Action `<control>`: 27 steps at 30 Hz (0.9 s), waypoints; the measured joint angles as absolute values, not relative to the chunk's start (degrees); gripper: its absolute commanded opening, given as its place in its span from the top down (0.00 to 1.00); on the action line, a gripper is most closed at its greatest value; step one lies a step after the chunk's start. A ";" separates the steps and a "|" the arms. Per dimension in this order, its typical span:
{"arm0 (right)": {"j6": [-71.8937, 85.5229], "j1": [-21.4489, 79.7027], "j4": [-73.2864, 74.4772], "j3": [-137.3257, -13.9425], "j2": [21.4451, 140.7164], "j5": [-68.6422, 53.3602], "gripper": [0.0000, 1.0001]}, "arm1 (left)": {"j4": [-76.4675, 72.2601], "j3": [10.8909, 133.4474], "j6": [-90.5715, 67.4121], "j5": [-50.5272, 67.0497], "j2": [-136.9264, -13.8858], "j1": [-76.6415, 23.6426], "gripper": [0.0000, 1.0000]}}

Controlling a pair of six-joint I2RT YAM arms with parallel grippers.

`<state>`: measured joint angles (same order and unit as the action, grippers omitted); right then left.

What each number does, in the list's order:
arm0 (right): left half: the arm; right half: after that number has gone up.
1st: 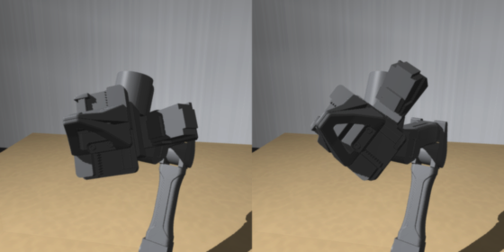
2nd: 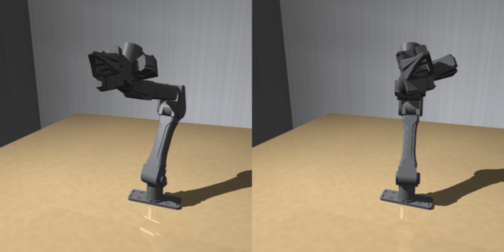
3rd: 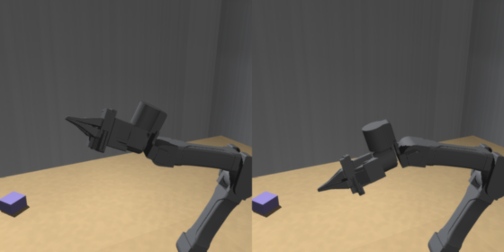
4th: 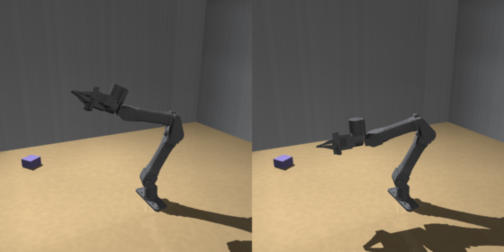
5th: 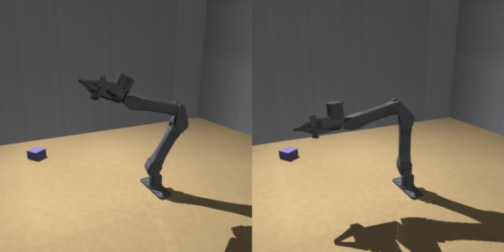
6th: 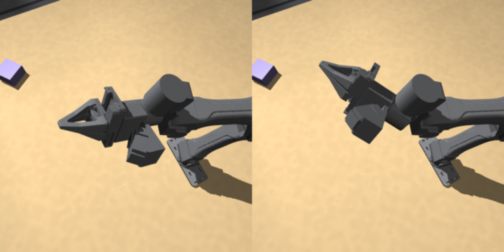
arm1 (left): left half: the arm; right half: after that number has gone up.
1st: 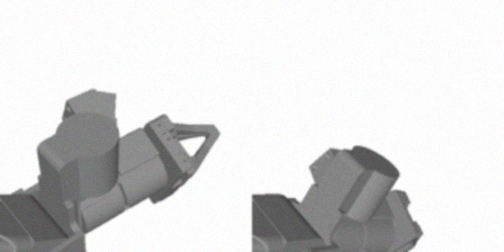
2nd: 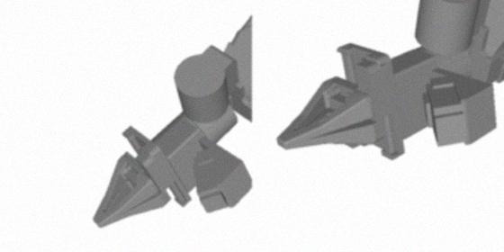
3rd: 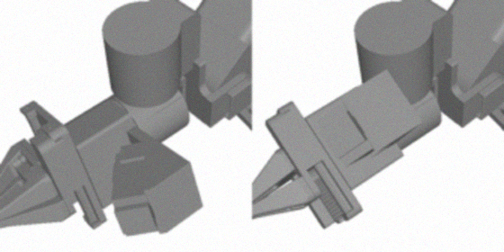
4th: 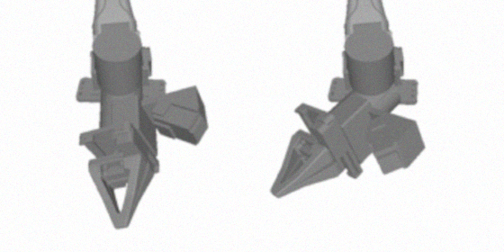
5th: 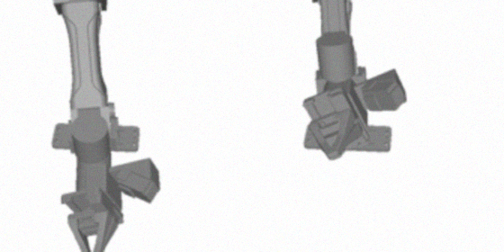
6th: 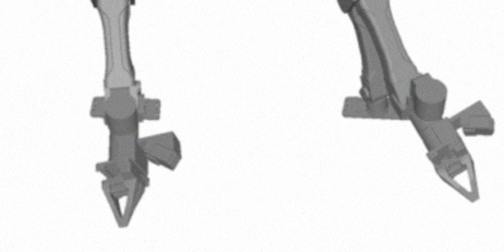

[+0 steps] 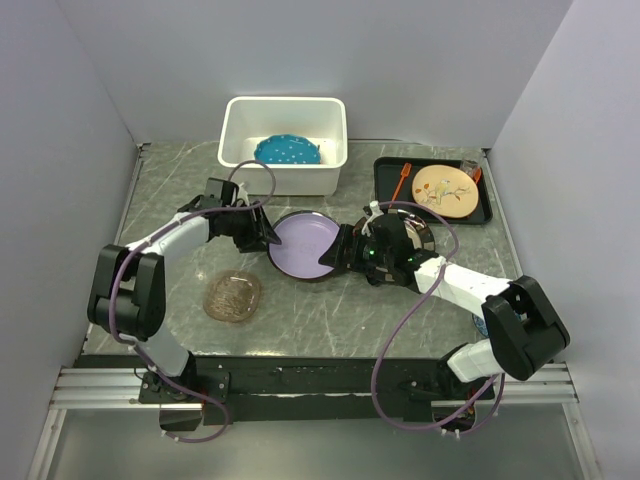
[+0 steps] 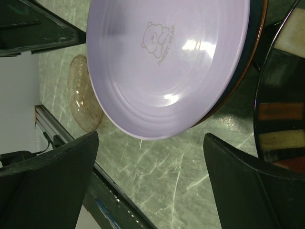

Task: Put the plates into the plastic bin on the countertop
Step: Pick up the plate at the center of the board.

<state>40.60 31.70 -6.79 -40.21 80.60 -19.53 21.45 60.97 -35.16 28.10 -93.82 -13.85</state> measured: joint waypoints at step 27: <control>40.60 31.73 -6.76 -40.51 81.91 -19.57 0.02 | 18.26 60.60 -35.14 27.33 -97.71 -15.00 0.66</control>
<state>40.60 31.73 -6.76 -40.51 81.91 -19.57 18.26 60.60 -35.14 27.33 -97.71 -15.00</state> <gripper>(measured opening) 0.976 0.374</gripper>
